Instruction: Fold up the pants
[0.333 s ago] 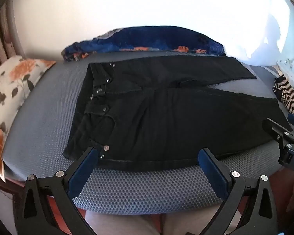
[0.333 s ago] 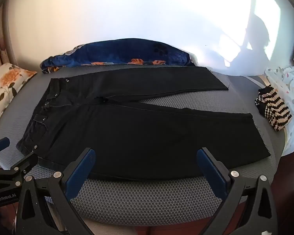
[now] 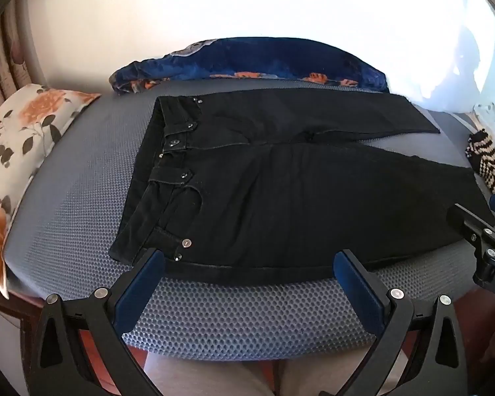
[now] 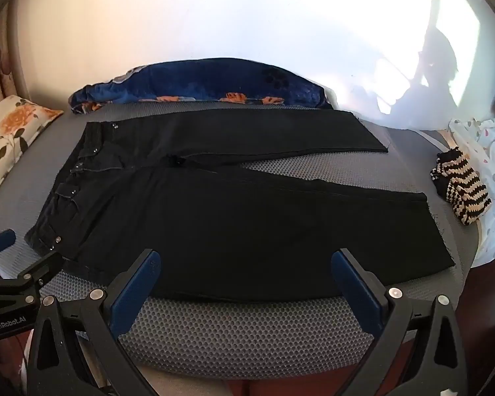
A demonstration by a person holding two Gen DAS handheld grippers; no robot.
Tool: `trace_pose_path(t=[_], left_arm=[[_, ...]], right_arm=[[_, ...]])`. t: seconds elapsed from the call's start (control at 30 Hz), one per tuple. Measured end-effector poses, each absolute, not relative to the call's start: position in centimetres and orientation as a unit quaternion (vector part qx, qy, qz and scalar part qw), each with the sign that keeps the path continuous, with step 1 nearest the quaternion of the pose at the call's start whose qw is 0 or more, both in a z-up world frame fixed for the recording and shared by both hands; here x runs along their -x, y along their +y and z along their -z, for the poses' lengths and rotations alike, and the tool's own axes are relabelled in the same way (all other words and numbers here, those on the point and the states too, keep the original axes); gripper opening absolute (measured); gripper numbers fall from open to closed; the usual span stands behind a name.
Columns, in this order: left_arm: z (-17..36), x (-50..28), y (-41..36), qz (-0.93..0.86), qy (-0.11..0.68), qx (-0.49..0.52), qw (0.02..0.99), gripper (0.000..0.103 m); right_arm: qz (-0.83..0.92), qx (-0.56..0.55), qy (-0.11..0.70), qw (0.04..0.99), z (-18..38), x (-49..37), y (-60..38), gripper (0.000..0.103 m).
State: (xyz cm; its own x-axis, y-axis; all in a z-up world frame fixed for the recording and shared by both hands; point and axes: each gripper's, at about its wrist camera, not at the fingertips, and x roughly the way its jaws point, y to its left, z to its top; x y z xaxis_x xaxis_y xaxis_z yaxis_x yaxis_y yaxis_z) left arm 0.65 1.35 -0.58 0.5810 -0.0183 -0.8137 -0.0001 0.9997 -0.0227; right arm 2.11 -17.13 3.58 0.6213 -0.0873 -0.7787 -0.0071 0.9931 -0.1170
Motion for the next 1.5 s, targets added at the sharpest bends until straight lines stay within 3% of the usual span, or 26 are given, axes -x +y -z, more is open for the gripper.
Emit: trace_pose_path(t=[1.5], left_arm=[[2.4,-0.5,1.9,-0.004,0.463,0.008,0.886,0.102]], right_arm=[[0.034,0.044,0.45,0.891,-2.5,-2.5,-17.5,0.102]])
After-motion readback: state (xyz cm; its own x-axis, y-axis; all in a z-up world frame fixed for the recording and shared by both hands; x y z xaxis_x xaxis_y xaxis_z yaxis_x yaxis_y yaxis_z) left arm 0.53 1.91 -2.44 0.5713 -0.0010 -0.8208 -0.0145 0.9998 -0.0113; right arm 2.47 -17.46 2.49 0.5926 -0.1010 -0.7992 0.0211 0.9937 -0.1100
